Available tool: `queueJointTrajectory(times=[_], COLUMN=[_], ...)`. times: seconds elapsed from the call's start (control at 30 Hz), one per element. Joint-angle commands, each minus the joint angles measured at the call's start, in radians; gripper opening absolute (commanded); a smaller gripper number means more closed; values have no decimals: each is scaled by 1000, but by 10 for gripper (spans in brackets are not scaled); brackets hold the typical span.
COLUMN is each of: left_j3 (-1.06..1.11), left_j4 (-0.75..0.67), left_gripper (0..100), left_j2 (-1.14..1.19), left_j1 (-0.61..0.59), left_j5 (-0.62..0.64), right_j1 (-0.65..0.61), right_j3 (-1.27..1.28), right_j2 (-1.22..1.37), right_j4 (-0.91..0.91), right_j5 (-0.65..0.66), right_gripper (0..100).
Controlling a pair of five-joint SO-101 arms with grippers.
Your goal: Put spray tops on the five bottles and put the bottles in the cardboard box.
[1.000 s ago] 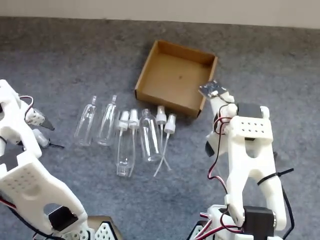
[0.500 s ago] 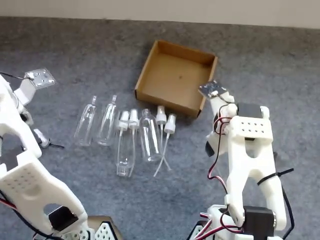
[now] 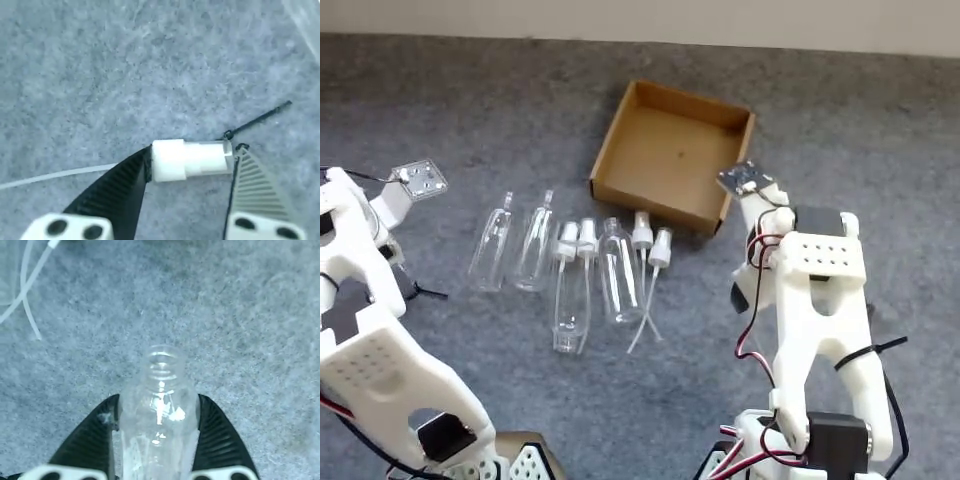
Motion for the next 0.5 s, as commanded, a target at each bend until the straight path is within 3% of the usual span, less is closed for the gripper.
queueJointTrajectory(times=[0.0,0.1,0.47], left_j3=[18,31,-64], left_j4=[-31,-29,-28], left_gripper=[235,234,162], left_j2=[-41,-48,-50], left_j1=[18,16,39], left_j5=[-580,-488,347], right_j1=[-8,-8,-7], right_j3=[-5,-5,-5], right_j2=[-42,-42,-42], right_j4=[13,13,13], right_j5=[-9,-9,-9], right_gripper=[5,5,5])
